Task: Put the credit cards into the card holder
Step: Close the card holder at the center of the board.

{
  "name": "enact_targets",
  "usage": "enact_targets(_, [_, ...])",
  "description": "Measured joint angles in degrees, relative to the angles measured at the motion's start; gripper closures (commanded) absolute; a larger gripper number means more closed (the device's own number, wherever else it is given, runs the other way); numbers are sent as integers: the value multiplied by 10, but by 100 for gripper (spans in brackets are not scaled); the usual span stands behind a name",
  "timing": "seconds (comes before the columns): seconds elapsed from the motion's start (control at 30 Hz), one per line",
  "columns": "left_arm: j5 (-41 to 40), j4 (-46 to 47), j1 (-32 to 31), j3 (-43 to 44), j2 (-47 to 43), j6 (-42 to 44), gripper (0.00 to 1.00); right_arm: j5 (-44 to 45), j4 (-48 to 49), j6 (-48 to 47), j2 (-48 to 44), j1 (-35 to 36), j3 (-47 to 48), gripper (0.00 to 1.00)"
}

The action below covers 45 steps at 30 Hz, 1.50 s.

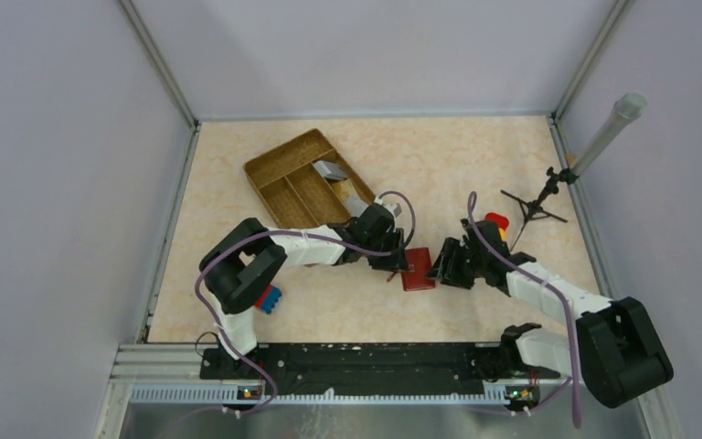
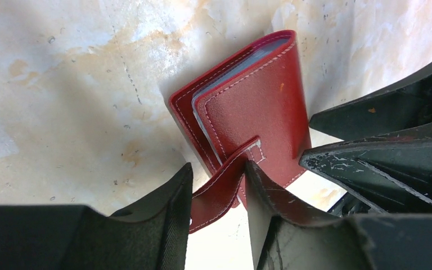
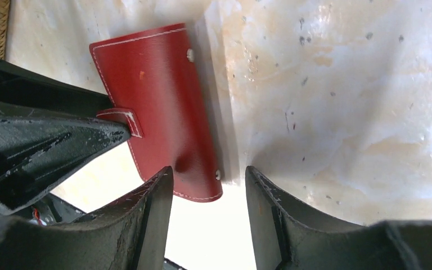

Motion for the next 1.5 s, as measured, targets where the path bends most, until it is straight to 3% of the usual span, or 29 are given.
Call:
enact_targets(0.53, [10, 15, -2, -5, 2, -8, 87, -83, 173, 85, -23, -6, -101, 58])
enact_targets(0.7, [11, 17, -2, -7, 2, -12, 89, -93, 232, 88, 6, -6, -111, 76])
enact_targets(0.77, [11, 19, -1, -9, 2, -13, 89, -100, 254, 90, 17, -7, -118, 87])
enact_targets(0.83, [7, 19, 1, -9, 0, -14, 86, -106, 272, 89, 22, -8, -120, 100])
enact_targets(1.0, [-28, -7, -1, -10, -19, -11, 59, -115, 283, 72, 21, -7, -108, 100])
enact_targets(1.17, [-85, -121, -3, 6, -84, 6, 31, -58, 198, 11, -7, -2, -31, 100])
enact_targets(1.27, [-115, -193, 3, 88, -118, 14, 27, 3, 147, -31, -17, 17, 35, 100])
enact_targets(1.4, [-110, -189, 22, 147, -143, 6, 24, 114, 99, -80, -17, 90, 120, 100])
enact_targets(1.5, [-106, -161, 47, 138, -176, -16, 23, 202, 77, -106, -16, 161, 159, 100])
